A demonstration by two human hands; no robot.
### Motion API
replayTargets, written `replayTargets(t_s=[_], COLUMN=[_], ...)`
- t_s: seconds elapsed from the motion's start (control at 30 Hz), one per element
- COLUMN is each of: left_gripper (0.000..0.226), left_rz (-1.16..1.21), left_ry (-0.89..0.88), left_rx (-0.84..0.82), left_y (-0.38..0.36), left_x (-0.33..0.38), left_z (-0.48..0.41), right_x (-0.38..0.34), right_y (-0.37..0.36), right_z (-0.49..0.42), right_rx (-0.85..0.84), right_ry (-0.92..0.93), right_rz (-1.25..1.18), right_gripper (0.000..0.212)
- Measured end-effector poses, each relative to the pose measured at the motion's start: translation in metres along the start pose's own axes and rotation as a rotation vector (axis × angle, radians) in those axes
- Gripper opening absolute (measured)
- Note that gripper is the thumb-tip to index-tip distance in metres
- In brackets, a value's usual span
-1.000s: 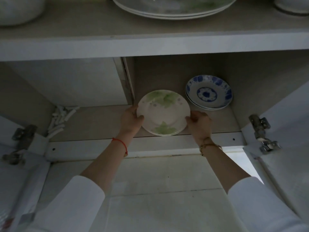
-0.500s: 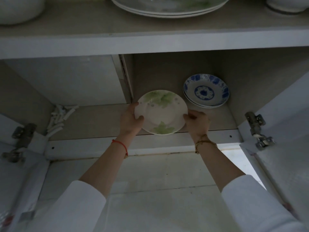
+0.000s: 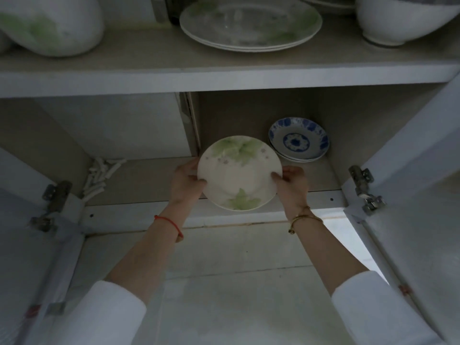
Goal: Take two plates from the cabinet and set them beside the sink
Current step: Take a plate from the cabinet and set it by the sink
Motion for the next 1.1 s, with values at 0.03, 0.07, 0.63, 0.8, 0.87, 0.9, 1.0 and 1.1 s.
replayTargets(t_s=[0.03,0.07,0.63,0.8,0.87,0.9,1.0,1.1], left_gripper=[0.069,0.069,0.060,0.064,0.066,0.066,0.066,0.067], left_rz=[0.035,0.060,0.124,0.118,0.138,0.139,0.154,0.151], left_ry=[0.002,0.006,0.015,0.002,0.020,0.023,0.029,0.025], left_rx=[-0.013,-0.024,-0.069,-0.072,-0.066,-0.067,-0.062,-0.057], left_y=[0.004,0.008,0.098,0.144,0.163,0.173,0.201,0.232], left_x=[0.003,0.006,0.137,0.204,0.230,0.244,0.291,0.343], left_z=[0.008,0.015,0.194,0.263,0.290,0.303,0.339,0.371], right_x=[-0.003,-0.007,-0.130,-0.199,-0.233,-0.250,-0.301,-0.357], right_y=[0.005,0.009,0.142,0.196,0.215,0.224,0.255,0.288], right_z=[0.007,0.014,0.157,0.212,0.236,0.247,0.283,0.317], right_rx=[0.005,0.010,-0.066,-0.066,-0.077,-0.076,-0.068,-0.057], right_ry=[0.004,0.006,0.056,0.034,0.025,0.018,-0.014,-0.016], right_rz=[-0.021,-0.048,-0.068,-0.087,-0.086,-0.089,-0.126,-0.128], right_gripper=[0.027,0.021,0.013,0.011,0.010,0.010,0.012,0.011])
Point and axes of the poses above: each hand's wrist, its own z-axis away from the middle knuckle, its own y-axis out of the back of the hand, x = y × z, the point moved 6 cm from there along -z, towards the middle knuckle, and after that the axes turned 1 degree about z, right-handed, at the moved point
